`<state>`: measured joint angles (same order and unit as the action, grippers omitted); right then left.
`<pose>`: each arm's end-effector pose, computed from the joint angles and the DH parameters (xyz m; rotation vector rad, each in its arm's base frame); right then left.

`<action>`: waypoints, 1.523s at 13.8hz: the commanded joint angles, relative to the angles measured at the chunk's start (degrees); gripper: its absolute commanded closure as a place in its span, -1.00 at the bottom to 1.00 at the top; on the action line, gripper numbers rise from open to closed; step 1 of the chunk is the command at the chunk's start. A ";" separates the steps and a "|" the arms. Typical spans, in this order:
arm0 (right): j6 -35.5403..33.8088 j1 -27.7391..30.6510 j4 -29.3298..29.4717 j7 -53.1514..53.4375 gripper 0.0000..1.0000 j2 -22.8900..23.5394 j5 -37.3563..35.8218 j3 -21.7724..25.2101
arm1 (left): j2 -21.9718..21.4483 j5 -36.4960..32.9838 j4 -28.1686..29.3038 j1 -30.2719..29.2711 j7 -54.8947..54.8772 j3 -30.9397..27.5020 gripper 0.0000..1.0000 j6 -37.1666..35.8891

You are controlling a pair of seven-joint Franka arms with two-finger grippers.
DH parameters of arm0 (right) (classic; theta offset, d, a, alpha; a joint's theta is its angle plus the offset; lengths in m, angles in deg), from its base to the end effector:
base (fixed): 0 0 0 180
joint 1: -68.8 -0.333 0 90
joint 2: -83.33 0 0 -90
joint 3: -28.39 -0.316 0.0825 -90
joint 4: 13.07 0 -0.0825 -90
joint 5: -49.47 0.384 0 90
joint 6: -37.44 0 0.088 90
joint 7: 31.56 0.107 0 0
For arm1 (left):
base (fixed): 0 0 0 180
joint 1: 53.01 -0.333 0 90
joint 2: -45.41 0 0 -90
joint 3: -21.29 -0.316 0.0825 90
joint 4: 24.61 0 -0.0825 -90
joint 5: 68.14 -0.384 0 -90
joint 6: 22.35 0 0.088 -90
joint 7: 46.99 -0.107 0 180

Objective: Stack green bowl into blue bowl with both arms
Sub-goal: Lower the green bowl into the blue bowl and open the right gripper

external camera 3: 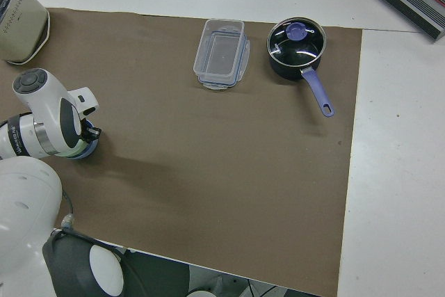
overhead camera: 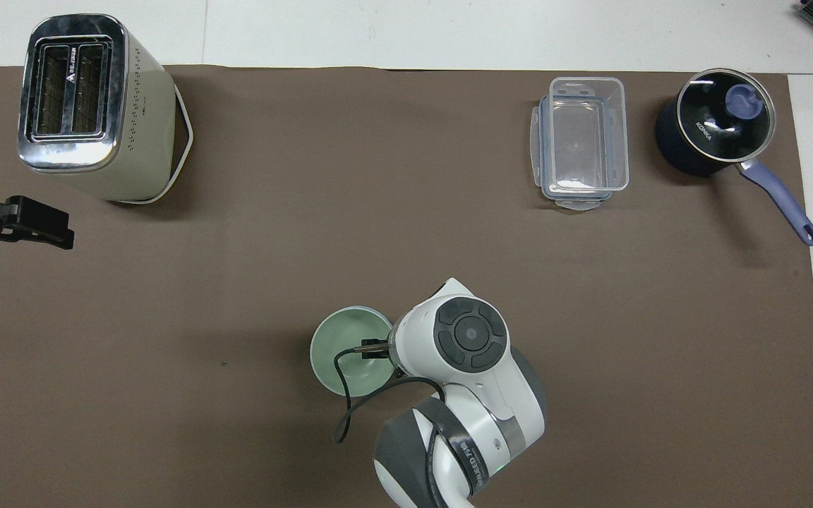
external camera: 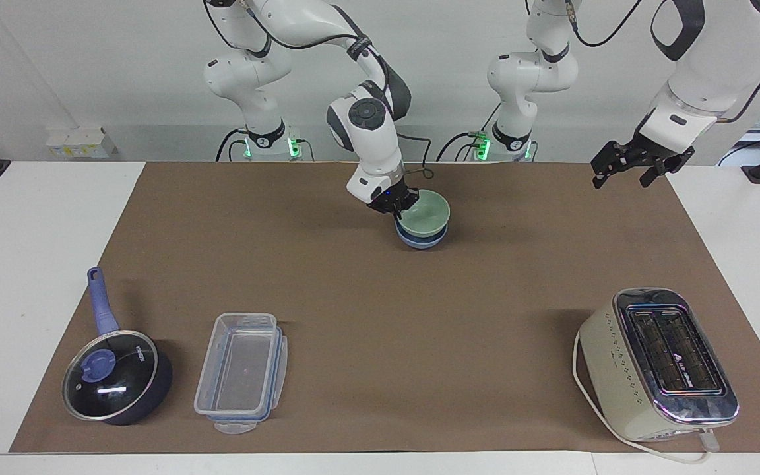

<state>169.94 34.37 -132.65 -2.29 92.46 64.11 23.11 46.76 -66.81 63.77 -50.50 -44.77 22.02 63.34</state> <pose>0.4422 0.3724 0.3561 -2.9313 -0.0199 0.0944 0.5527 -0.0338 0.6184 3.1193 -0.0292 -0.1116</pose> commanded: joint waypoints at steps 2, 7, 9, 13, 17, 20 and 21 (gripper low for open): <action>2.59 -0.20 -0.56 0.44 1.00 0.54 -1.01 0.28 | 0.15 0.52 -0.74 -0.23 0.07 -0.02 -1.00 -1.14; 2.50 -0.20 -0.65 0.44 1.00 0.80 -1.80 0.19 | 0.15 0.52 -0.74 -0.23 -0.02 -0.02 -1.00 -1.14; 2.42 -0.20 -0.65 0.35 0.67 0.80 -1.80 0.28 | 0.15 0.52 -0.74 -0.23 -0.02 -0.02 -1.00 -1.14; 2.33 -0.20 -0.74 0.78 0.43 0.72 -2.07 0.28 | 0.15 0.52 -0.74 -0.23 -0.02 -0.02 -1.00 -1.14; 1.72 0.41 -0.21 0.61 0.37 -1.12 -2.07 0.37 | 0.15 0.52 -0.74 -0.23 0.07 -0.02 -1.00 -1.14; -0.12 3.03 -0.21 0.26 -0.46 -4.90 -2.07 0.72 | 0.15 0.52 -0.74 -0.23 -0.02 -0.02 -1.00 -1.14; -1.09 4.27 -0.21 0.17 -0.70 -6.13 -2.07 0.80 | 0.15 0.52 -0.74 -0.23 -0.02 -0.02 -1.00 -1.14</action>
<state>170.94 35.96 -132.18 -2.29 89.84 63.35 24.03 46.76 -66.81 63.77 -50.50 -44.77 22.02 63.33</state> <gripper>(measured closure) 0.436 0.000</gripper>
